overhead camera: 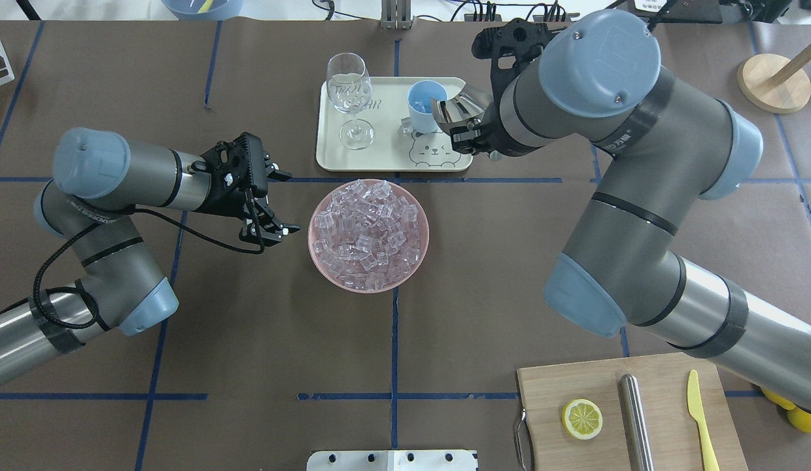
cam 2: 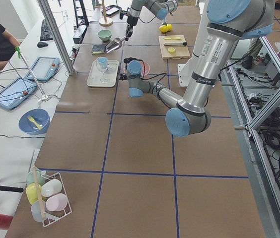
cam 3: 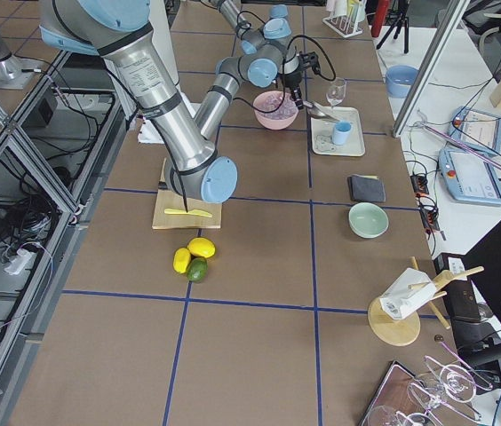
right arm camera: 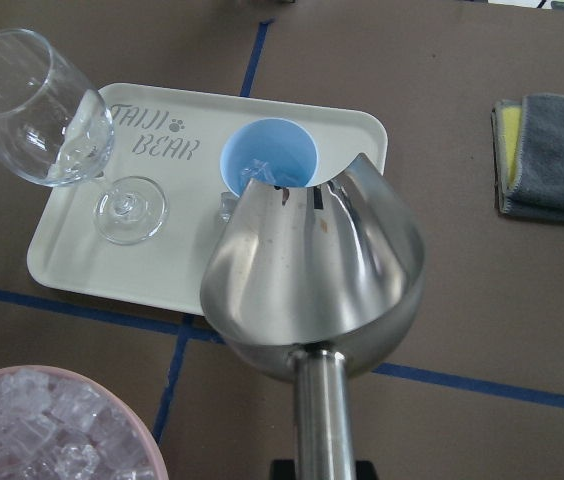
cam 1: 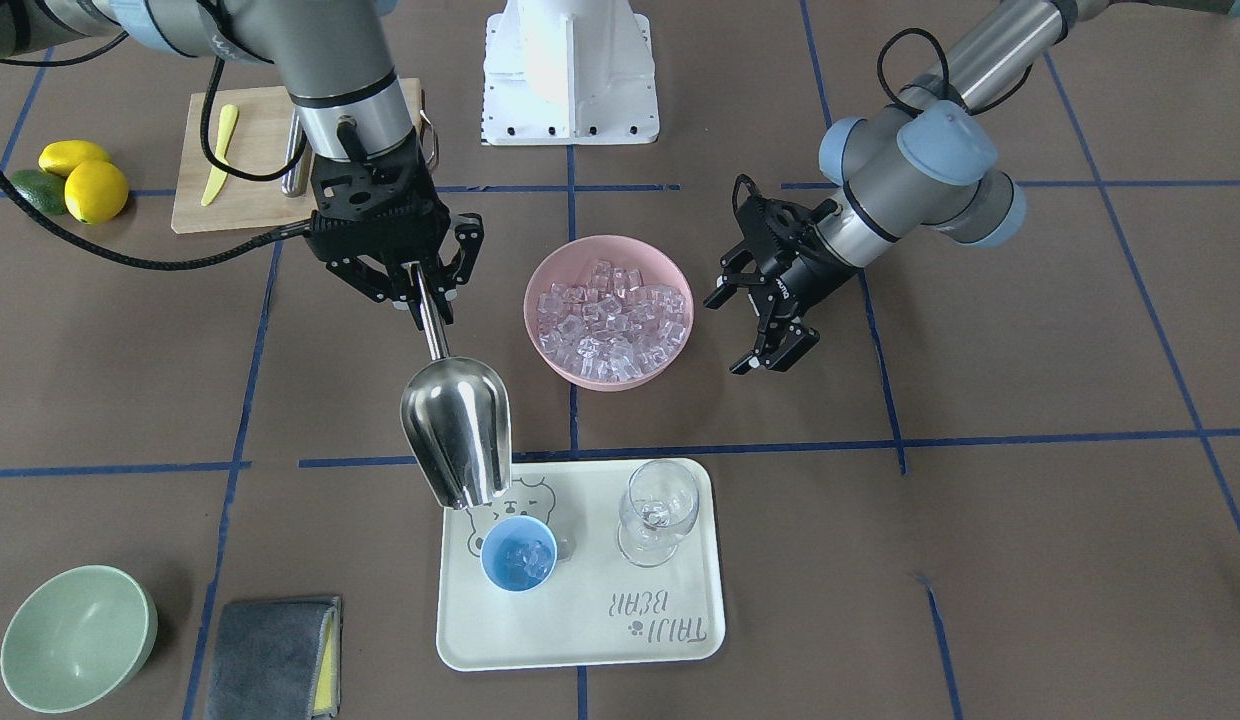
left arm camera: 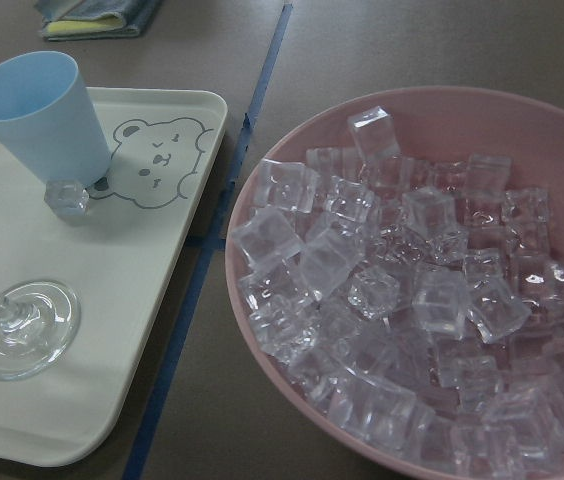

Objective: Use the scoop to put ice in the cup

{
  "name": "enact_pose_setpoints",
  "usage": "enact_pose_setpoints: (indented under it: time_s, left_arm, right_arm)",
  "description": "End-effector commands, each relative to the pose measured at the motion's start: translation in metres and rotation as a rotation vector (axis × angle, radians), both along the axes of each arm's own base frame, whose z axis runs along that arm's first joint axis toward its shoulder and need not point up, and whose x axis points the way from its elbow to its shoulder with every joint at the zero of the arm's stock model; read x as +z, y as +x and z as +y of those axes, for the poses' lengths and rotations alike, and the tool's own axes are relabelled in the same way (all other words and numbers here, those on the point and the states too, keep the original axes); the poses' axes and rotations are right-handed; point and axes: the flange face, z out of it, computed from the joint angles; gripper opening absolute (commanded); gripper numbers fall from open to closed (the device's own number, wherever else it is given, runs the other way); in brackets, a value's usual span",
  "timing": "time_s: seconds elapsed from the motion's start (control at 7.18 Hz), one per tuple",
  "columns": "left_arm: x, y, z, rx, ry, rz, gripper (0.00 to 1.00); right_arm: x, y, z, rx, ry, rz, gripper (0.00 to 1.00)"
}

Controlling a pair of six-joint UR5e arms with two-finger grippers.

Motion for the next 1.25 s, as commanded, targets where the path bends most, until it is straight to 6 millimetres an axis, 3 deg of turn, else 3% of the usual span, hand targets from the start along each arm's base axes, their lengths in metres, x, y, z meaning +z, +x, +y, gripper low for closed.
enact_pose_setpoints:
  time_s: [0.0,0.28,0.42,0.56,0.7,0.84,1.11]
  left_arm:
    - [0.03,-0.024,-0.008,-0.033,-0.031,-0.034,1.0]
    - [0.069,-0.059,-0.017,-0.06,-0.079,-0.077,1.0]
    - [0.092,-0.078,-0.021,-0.092,-0.099,-0.105,1.0]
    - [0.128,-0.115,-0.024,-0.132,-0.141,-0.144,1.0]
    - [0.144,-0.127,-0.023,-0.145,-0.162,-0.162,1.0]
    - [0.167,-0.14,-0.015,-0.156,-0.19,-0.188,1.0]
    - [0.187,-0.172,-0.018,-0.204,-0.22,-0.207,1.0]
  right_arm:
    - [0.04,0.04,0.023,0.032,-0.011,0.014,0.0]
    - [0.086,0.077,0.046,0.116,-0.041,0.05,0.0]
    - [0.137,0.094,0.06,0.168,-0.053,-0.002,0.0]
    - [0.193,0.118,0.079,0.223,-0.067,-0.066,0.0]
    - [0.235,0.14,0.094,0.288,-0.093,-0.053,0.0]
    - [0.26,0.143,0.107,0.343,-0.094,-0.027,0.0]
    - [0.296,0.108,0.132,0.432,-0.081,-0.062,0.0]
